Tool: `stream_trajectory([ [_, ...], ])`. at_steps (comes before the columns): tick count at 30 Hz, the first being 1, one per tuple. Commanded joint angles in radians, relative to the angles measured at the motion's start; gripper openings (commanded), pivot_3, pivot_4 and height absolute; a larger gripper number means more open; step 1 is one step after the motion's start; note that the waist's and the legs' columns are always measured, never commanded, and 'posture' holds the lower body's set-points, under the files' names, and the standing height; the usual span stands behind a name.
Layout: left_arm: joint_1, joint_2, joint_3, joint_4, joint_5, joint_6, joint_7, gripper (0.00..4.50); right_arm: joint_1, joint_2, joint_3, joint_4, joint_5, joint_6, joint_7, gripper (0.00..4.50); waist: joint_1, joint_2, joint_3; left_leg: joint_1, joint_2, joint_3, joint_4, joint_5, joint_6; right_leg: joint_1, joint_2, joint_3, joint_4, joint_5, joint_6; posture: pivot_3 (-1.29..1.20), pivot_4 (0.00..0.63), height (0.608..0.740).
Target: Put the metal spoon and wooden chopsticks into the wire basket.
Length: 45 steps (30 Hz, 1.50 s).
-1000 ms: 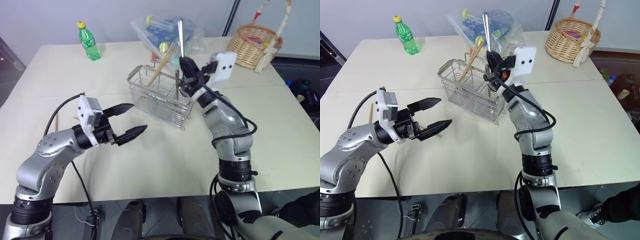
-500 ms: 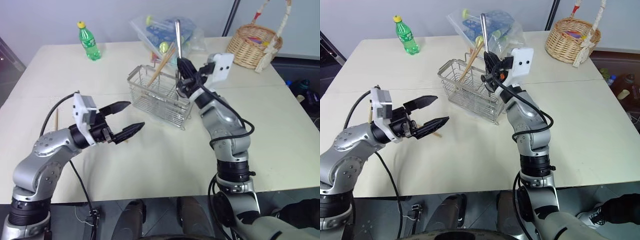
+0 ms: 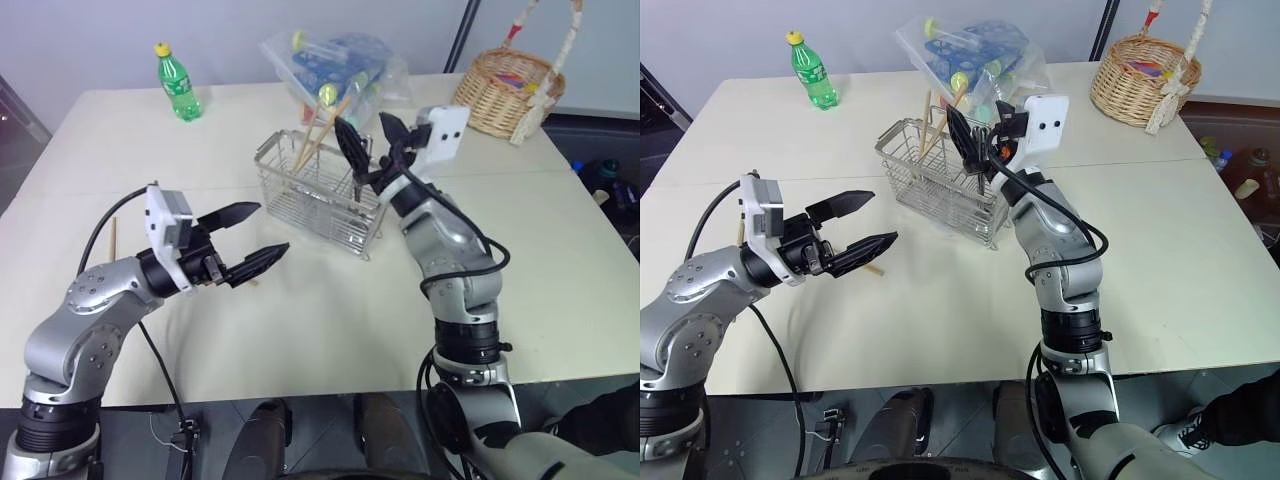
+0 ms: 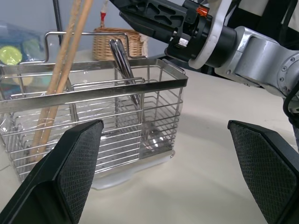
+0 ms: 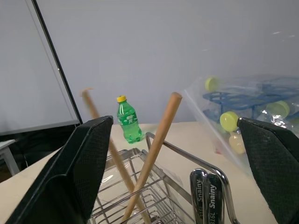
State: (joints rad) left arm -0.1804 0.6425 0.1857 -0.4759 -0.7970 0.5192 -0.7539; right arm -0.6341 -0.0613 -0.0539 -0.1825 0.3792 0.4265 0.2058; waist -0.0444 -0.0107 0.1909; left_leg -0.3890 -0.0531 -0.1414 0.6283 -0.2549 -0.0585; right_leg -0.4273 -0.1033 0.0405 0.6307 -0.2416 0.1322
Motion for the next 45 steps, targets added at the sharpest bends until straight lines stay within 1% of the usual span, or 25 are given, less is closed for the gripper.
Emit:
stream_trajectory([
  [1, 0.011, 0.005, 0.040, -0.028, 0.010, -0.021, 0.016, 4.50, -0.045, -0.048, -0.010, -0.067, 0.000, 0.002, 0.021, 4.44, 0.000, 0.000, 0.000, 0.000, 0.000, 0.000, 0.000, 0.000, 0.000, 0.000, 0.000, 0.000, 0.000, 0.000, 0.000, 0.00, 0.150, 0.740],
  [6, 0.028, -0.017, 0.054, 0.002, 0.063, -0.059, 0.055, 4.50, -0.048, -0.164, -0.068, -0.133, 0.037, 0.070, 0.048, 4.44, 0.003, 0.000, 0.000, 0.000, 0.000, 0.000, 0.000, 0.000, 0.000, 0.000, 0.000, 0.000, 0.000, 0.000, 0.000, 0.00, 0.150, 0.740],
  [10, 0.007, -0.090, 0.041, 0.056, 0.125, -0.101, 0.134, 4.50, 0.001, -0.276, -0.109, -0.242, 0.118, 0.182, 0.108, 4.44, 0.006, 0.000, 0.000, 0.000, 0.000, 0.001, 0.000, 0.000, 0.000, 0.000, 0.000, 0.000, 0.000, 0.000, 0.000, 0.00, 0.150, 0.740],
  [13, 0.008, -0.147, 0.020, 0.093, 0.186, -0.140, 0.180, 4.50, 0.042, -0.357, -0.168, -0.317, 0.198, 0.274, 0.130, 4.44, 0.006, -0.001, 0.000, 0.000, 0.000, 0.001, 0.001, 0.000, 0.000, 0.000, 0.000, 0.001, 0.000, 0.000, 0.000, 0.00, 0.150, 0.740],
  [17, 0.017, -0.198, 0.021, 0.141, 0.245, -0.179, 0.225, 4.50, 0.142, -0.442, -0.228, -0.428, 0.291, 0.357, 0.155, 4.44, 0.006, -0.001, -0.001, 0.000, 0.000, 0.001, 0.001, 0.000, 0.000, 0.000, 0.000, 0.001, 0.000, 0.000, 0.000, 0.00, 0.150, 0.740],
  [20, 0.026, -0.215, 0.023, 0.175, 0.282, -0.206, 0.242, 4.50, 0.244, -0.498, -0.261, -0.491, 0.335, 0.370, 0.198, 4.44, 0.008, -0.001, -0.001, 0.000, 0.000, 0.002, 0.001, 0.000, 0.000, 0.001, 0.000, 0.001, -0.001, 0.000, 0.000, 0.00, 0.150, 0.740],
  [23, 0.031, -0.219, 0.020, 0.203, 0.305, -0.226, 0.240, 4.50, 0.333, -0.552, -0.278, -0.523, 0.353, 0.344, 0.263, 4.44, 0.010, -0.001, -0.001, 0.000, 0.000, 0.002, 0.002, 0.000, 0.000, 0.001, 0.000, 0.001, -0.001, 0.000, 0.000, 0.00, 0.150, 0.740],
  [27, 0.032, -0.222, 0.003, 0.236, 0.330, -0.245, 0.222, 4.50, 0.487, -0.645, -0.312, -0.534, 0.349, 0.252, 0.442, 4.44, 0.020, -0.002, -0.001, 0.000, 0.000, 0.002, 0.003, 0.000, 0.001, 0.002, 0.000, 0.001, -0.001, 0.000, 0.000, 0.00, 0.150, 0.740],
  [30, 0.027, -0.224, 0.004, 0.253, 0.339, -0.249, 0.224, 4.50, 0.561, -0.678, -0.323, -0.536, 0.360, 0.178, 0.547, 4.44, 0.026, -0.002, -0.001, 0.000, 0.000, 0.003, 0.003, 0.000, 0.001, 0.003, 0.000, 0.001, -0.002, 0.000, 0.000, 0.00, 0.150, 0.740],
  [32, 0.025, -0.228, 0.004, 0.262, 0.354, -0.252, 0.241, 4.50, 0.601, -0.698, -0.309, -0.537, 0.345, 0.110, 0.635, 4.44, 0.029, -0.002, -0.001, 0.000, 0.000, 0.003, 0.003, 0.000, 0.001, 0.003, 0.000, 0.001, -0.002, 0.000, 0.000, 0.00, 0.150, 0.740],
  [34, 0.022, -0.239, 0.009, 0.273, 0.385, -0.264, 0.278, 4.50, 0.640, -0.722, -0.268, -0.524, 0.290, 0.007, 0.745, 4.44, 0.031, -0.002, -0.001, 0.001, 0.000, 0.003, 0.004, 0.000, 0.001, 0.004, 0.000, 0.001, -0.002, 0.000, 0.001, 0.00, 0.150, 0.740],
  [37, 0.022, -0.255, 0.012, 0.265, 0.424, -0.266, 0.336, 4.50, 0.658, -0.732, -0.218, -0.488, 0.239, -0.101, 0.832, 4.44, 0.031, -0.003, -0.002, 0.001, 0.000, 0.003, 0.004, 0.000, 0.001, 0.004, 0.000, 0.001, -0.002, 0.000, 0.001, 0.00, 0.150, 0.740],
  [40, 0.018, -0.275, 0.021, 0.252, 0.461, -0.253, 0.415, 4.50, 0.648, -0.738, -0.182, -0.454, 0.214, -0.159, 0.882, 4.44, 0.031, -0.004, -0.002, 0.002, 0.000, 0.003, 0.004, 0.000, 0.001, 0.005, 0.000, 0.001, -0.002, 0.000, 0.001, 0.00, 0.150, 0.740],
  [44, 0.009, -0.299, 0.017, 0.220, 0.515, -0.196, 0.530, 4.50, 0.592, -0.727, -0.145, -0.410, 0.212, -0.169, 0.883, 4.44, 0.032, -0.004, -0.002, 0.002, 0.000, 0.003, 0.004, 0.000, 0.001, 0.005, 0.000, 0.001, -0.002, 0.000, 0.001, 0.00, 0.150, 0.740],
  [45, 0.003, -0.310, 0.018, 0.199, 0.521, -0.155, 0.568, 4.50, 0.575, -0.722, -0.136, -0.402, 0.219, -0.160, 0.875, 4.44, 0.032, -0.004, -0.002, 0.002, 0.000, 0.003, 0.004, 0.000, 0.001, 0.005, 0.000, 0.001, -0.002, 0.000, 0.001, 0.00, 0.150, 0.740],
])
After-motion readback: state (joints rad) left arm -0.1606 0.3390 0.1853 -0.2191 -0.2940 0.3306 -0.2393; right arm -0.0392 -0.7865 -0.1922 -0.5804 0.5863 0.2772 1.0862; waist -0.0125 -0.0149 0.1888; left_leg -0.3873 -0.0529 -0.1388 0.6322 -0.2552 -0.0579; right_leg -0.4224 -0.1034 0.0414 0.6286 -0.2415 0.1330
